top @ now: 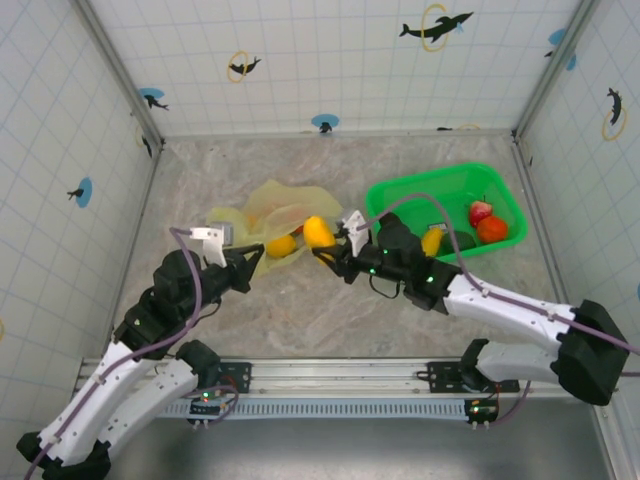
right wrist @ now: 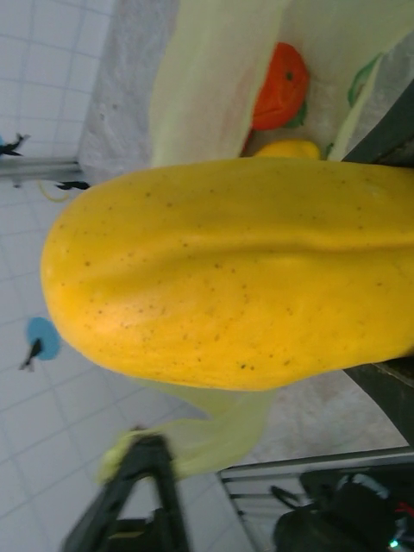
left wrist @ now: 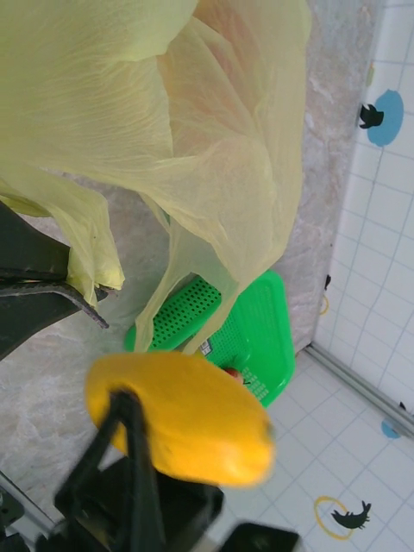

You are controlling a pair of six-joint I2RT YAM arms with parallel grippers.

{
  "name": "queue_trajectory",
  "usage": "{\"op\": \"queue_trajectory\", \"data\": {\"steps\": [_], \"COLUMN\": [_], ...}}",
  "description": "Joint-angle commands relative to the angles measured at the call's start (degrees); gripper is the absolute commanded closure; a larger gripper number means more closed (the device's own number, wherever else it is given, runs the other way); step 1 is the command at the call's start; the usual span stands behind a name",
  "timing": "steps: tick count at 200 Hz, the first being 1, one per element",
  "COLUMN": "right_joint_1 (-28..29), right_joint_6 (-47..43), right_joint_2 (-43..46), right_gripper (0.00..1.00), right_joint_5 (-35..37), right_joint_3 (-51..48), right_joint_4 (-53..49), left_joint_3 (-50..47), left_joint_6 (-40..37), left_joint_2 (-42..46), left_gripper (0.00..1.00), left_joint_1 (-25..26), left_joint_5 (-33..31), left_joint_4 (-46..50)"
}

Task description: Place the fake fruits into the plastic bag and tie a complex knot

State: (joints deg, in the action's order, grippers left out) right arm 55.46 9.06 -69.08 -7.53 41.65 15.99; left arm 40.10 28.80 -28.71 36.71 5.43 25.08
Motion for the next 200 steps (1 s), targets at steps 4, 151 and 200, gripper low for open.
{"op": "queue_trajectory", "data": {"steps": [4, 151, 200], "right_joint_1": [2.8, -0.1, 2.6], "right_joint_6": [-7.2, 0.3, 3.7], "right_joint_2": [-4.9, -40.7, -46.1], "right_gripper": [0.61, 0.61, 0.60], "right_joint_5": [2.5, 2.5, 11.0], "right_joint_3": [-0.3, 45.0, 42.4], "right_joint_4": [-0.3, -29.1, -23.1], "left_joint_3": [0.2, -2.3, -1.9], "left_joint_6": [1.3, 5.5, 8.2], "left_joint_2": [0.8, 8.2, 10.8], "left_gripper": [1.00, 1.00, 1.00], "left_joint_1": [0.3, 0.3, 0.3], "left_joint_5": [-1.7, -7.9, -12.0], "left_joint_4": [2.8, 11.1, 14.4]}}
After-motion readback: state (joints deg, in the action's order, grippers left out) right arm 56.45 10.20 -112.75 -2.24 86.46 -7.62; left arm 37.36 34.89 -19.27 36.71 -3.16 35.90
